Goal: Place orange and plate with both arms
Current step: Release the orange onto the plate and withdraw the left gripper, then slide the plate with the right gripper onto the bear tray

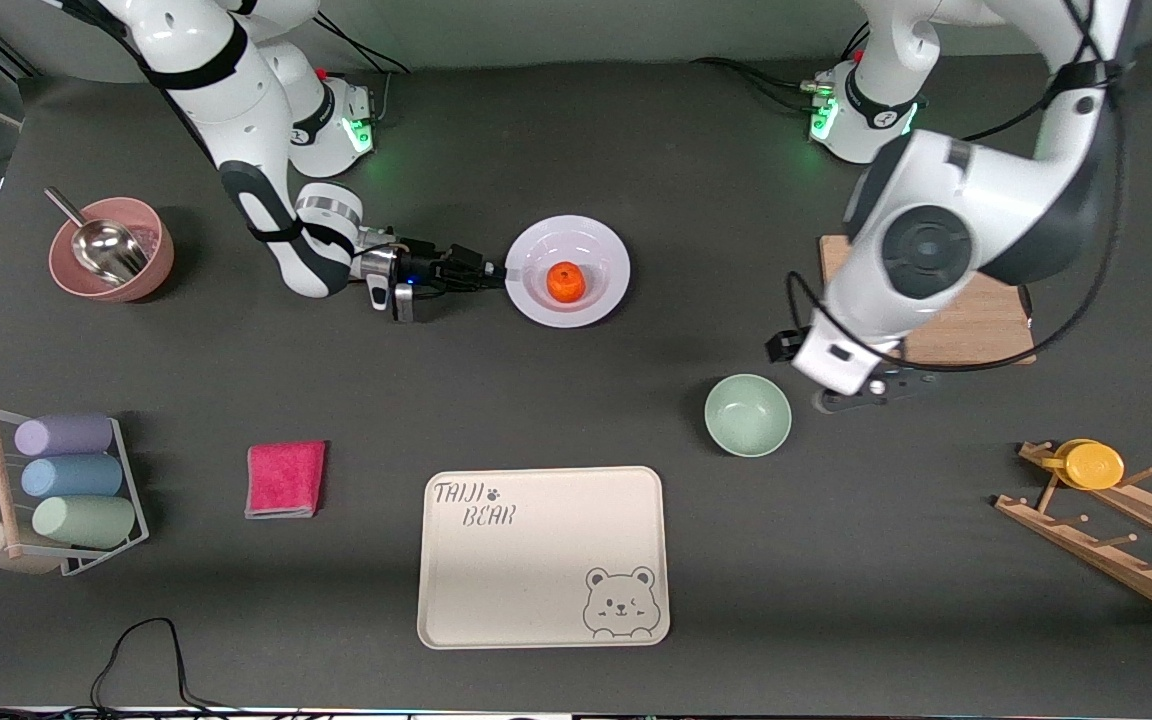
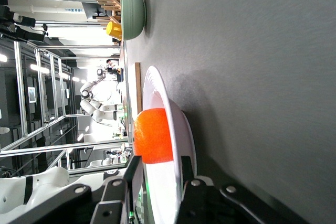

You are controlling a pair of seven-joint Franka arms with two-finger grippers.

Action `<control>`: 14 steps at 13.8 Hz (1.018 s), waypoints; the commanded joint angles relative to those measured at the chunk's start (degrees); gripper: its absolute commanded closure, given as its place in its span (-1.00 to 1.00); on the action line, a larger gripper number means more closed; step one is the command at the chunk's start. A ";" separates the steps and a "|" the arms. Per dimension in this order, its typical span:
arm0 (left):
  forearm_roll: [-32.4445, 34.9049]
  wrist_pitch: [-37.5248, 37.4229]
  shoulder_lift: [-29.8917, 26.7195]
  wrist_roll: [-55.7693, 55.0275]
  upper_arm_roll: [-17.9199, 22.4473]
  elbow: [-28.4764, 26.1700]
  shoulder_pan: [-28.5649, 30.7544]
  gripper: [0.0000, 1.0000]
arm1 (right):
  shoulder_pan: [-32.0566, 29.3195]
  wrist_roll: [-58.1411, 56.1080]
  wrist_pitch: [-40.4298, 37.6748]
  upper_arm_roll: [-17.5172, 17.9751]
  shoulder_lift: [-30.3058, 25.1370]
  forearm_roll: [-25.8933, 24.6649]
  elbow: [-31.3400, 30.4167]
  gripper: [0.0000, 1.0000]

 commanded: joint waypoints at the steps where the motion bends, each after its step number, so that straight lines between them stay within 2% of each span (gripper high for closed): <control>1: -1.72 -2.83 -3.79 11.69 7.99 -1.86 -0.93 -1.00 | 0.99 -1.65 2.56 0.89 1.84 2.17 2.64 0.27; 3: -1.72 -5.03 -6.16 19.43 12.57 -1.86 -0.67 -1.00 | 1.08 -1.65 4.06 2.12 1.84 3.56 3.34 0.27; 5: -1.63 -7.05 -8.53 23.06 12.59 -1.86 4.66 -1.00 | 0.99 -1.65 4.24 3.97 1.84 5.50 3.78 0.30; 8: -0.41 -8.47 -10.91 23.33 5.23 -2.04 13.98 -1.00 | 0.99 -1.65 4.16 3.97 1.84 5.51 3.78 1.00; 10: 2.22 -8.47 -11.01 23.33 4.41 -1.69 15.24 -1.00 | 0.90 -1.65 4.16 3.88 1.84 5.51 3.78 1.00; 14: 2.32 -9.96 -10.92 23.07 4.41 0.86 14.37 -1.00 | -1.19 -0.51 3.98 3.88 -0.60 4.98 3.61 1.00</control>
